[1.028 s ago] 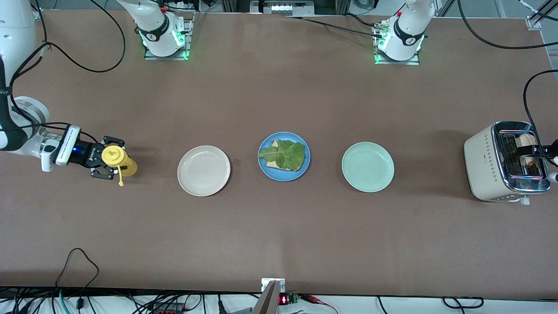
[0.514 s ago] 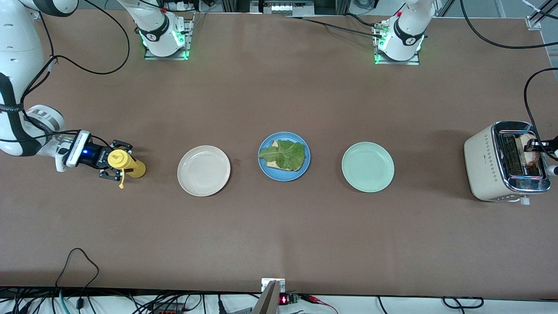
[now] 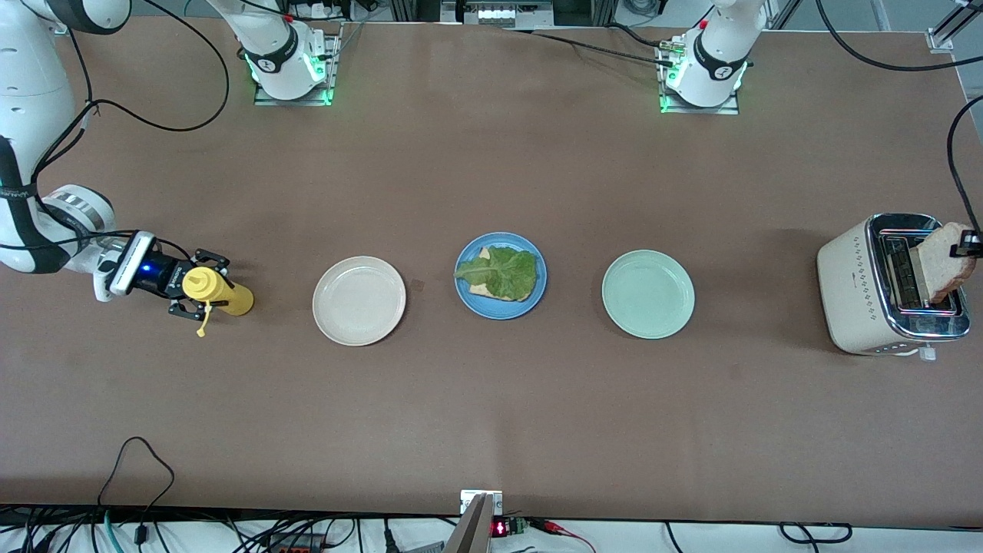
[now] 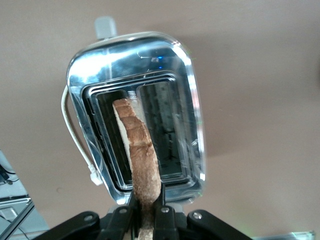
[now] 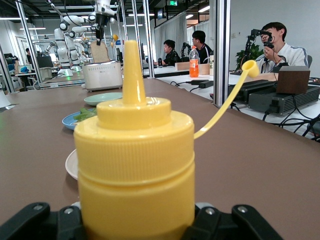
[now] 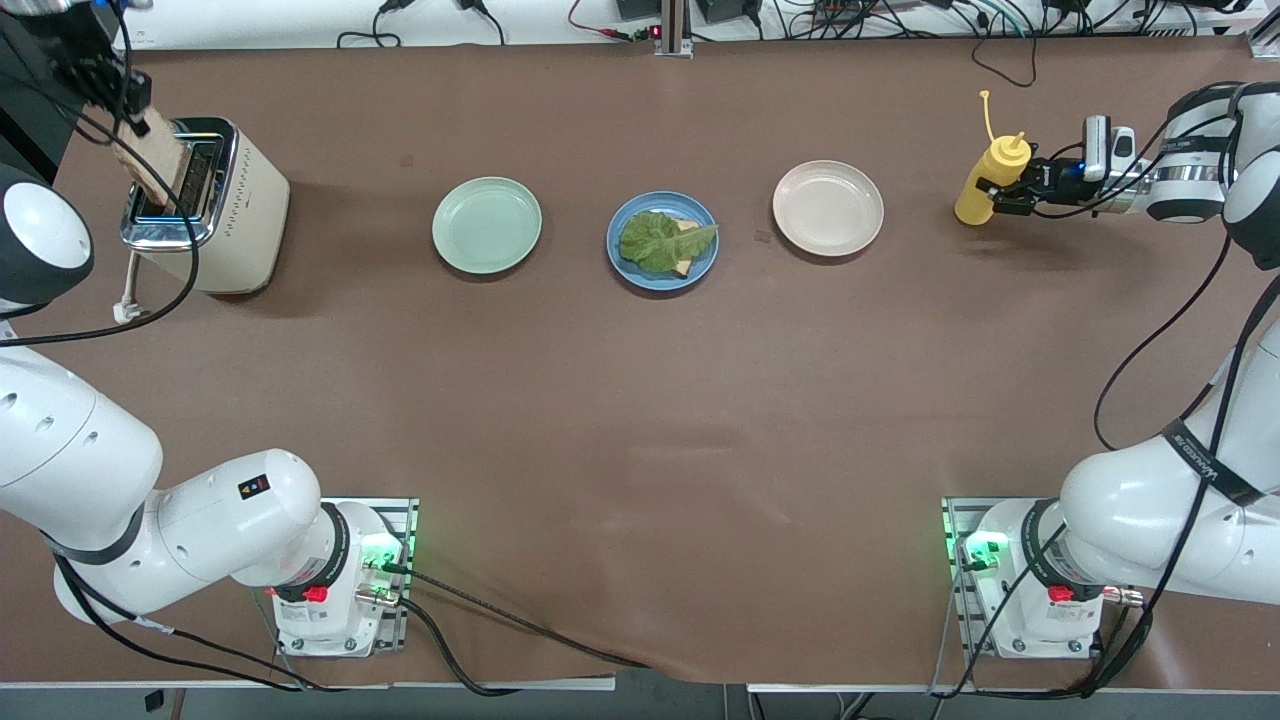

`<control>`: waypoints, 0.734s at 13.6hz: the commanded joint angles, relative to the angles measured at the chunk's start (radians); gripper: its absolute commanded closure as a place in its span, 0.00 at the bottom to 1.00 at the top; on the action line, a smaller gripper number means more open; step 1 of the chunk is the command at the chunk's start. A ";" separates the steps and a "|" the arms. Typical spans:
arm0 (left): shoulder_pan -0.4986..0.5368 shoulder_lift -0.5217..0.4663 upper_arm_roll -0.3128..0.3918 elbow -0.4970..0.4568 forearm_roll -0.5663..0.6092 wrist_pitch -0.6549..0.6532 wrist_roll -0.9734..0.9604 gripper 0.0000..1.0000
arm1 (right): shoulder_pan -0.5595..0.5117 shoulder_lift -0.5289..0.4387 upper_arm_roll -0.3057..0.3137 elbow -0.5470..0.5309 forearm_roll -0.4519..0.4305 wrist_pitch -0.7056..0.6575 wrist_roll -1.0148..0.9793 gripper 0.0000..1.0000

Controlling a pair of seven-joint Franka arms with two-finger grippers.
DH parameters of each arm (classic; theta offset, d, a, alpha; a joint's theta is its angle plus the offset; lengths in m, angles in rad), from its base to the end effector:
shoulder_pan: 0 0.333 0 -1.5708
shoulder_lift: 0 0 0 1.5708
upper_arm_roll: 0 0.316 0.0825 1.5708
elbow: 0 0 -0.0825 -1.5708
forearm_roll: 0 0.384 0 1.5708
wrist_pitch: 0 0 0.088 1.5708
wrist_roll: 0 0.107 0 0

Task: Make sandwich in blue plate with both arms
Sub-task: 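Set the bottle upright while the left gripper grasps the second bread slice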

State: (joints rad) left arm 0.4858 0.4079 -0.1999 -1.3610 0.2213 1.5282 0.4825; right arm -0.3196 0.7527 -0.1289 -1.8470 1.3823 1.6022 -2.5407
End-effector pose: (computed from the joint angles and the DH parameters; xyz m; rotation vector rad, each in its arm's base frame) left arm 0.6131 0.2283 0.4758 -3.0541 0.3161 0.4145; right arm 0.5615 -0.1543 0.1267 -1.6070 -1.1357 -1.2273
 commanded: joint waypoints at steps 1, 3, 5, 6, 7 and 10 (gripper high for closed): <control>-0.001 0.005 -0.106 0.100 0.003 -0.138 0.024 0.99 | -0.036 0.017 0.023 0.011 0.008 -0.019 -0.012 1.00; -0.019 0.006 -0.218 0.097 0.013 -0.206 0.010 0.99 | -0.038 0.016 0.023 0.011 -0.002 -0.021 -0.015 1.00; -0.114 0.026 -0.245 0.086 0.003 -0.209 0.025 0.99 | -0.042 0.004 0.022 0.012 -0.012 -0.016 0.006 0.23; -0.178 0.032 -0.245 0.080 -0.002 -0.211 0.016 0.99 | -0.042 -0.001 0.021 0.012 -0.015 -0.016 0.010 0.00; -0.223 0.046 -0.245 0.080 -0.029 -0.204 0.010 0.99 | -0.041 -0.010 0.021 0.012 -0.020 -0.016 0.010 0.00; -0.305 0.141 -0.245 0.082 -0.265 -0.185 -0.065 0.99 | -0.055 -0.074 0.021 0.021 -0.110 -0.013 0.115 0.00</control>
State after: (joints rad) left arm 0.1972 0.4859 -0.4480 -1.2980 0.0744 1.3379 0.4433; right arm -0.3442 0.7391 -0.1230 -1.8281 1.3384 1.5928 -2.5029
